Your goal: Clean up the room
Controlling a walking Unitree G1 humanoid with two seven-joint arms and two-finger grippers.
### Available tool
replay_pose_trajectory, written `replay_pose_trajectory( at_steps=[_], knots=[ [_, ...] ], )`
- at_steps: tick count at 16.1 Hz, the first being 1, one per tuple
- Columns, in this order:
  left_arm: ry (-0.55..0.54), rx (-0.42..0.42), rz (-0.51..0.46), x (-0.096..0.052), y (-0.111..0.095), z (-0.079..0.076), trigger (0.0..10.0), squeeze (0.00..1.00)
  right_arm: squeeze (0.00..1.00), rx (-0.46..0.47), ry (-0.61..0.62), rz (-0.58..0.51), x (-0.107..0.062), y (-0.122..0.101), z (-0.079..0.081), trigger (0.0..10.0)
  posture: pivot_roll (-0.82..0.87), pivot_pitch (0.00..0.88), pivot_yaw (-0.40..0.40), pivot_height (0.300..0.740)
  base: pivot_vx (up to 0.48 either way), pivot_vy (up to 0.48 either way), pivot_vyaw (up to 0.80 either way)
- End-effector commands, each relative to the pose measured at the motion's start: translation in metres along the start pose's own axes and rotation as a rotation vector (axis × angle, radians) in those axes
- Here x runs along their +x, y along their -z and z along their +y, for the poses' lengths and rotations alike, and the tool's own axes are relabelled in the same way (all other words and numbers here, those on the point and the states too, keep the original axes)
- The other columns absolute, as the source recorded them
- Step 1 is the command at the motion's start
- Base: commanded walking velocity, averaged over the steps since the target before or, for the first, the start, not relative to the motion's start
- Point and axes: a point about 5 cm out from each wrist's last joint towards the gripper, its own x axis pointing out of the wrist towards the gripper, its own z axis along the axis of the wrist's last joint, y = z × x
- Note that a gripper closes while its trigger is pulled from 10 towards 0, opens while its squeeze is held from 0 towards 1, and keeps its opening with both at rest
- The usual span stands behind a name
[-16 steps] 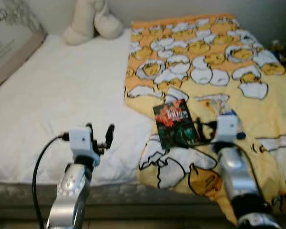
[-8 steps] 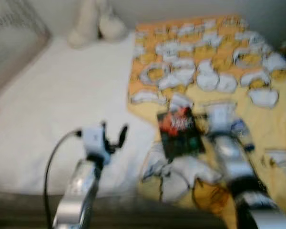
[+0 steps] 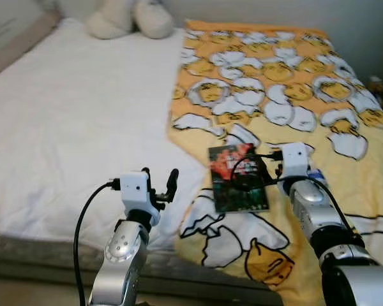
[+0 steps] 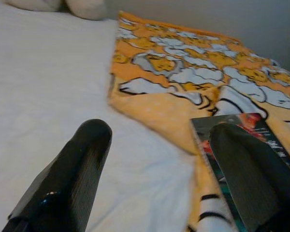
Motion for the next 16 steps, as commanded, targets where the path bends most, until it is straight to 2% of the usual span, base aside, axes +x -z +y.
replay_pose_trajectory(
  at_steps=[1,4,5,9,12,16],
  knots=[
    [-0.003,-0.012,-0.027,0.0,-0.004,-0.006,10.0,0.0,0.0,0.071,0.011,0.031,0.002,0.002,-0.001,10.0,-0.12,0.0,-0.036,0.74,0.0,0.0,0.0],
    [0.014,0.015,-0.029,-0.001,-0.007,-0.005,10.0,0.0,0.0,0.15,0.041,0.059,0.004,0.005,0.0,10.0,-0.1,0.0,-0.01,0.74,0.0,0.0,0.0],
    [0.016,0.033,-0.028,-0.003,-0.01,0.001,10.0,0.0,0.0,0.184,0.065,0.081,0.003,0.01,0.002,10.0,-0.09,0.007,0.011,0.74,0.0,0.0,0.0],
    [0.02,0.058,-0.013,-0.015,-0.015,0.007,10.0,0.0,0.0,0.234,0.086,0.13,0.001,0.022,0.005,10.0,-0.04,0.057,0.04,0.74,0.0,0.0,0.0],
    [0.018,0.067,0.002,-0.024,-0.017,0.009,10.0,0.0,0.0,0.255,0.061,0.12,0.002,0.021,0.01,10.0,-0.01,0.088,0.053,0.74,0.0,0.0,0.0],
    [0.004,0.076,0.037,-0.039,-0.019,0.014,10.0,0.0,0.0,0.339,0.002,0.158,0.002,0.029,0.027,10.0,0.02,0.126,0.056,0.74,0.0,0.0,0.0]
  ],
)
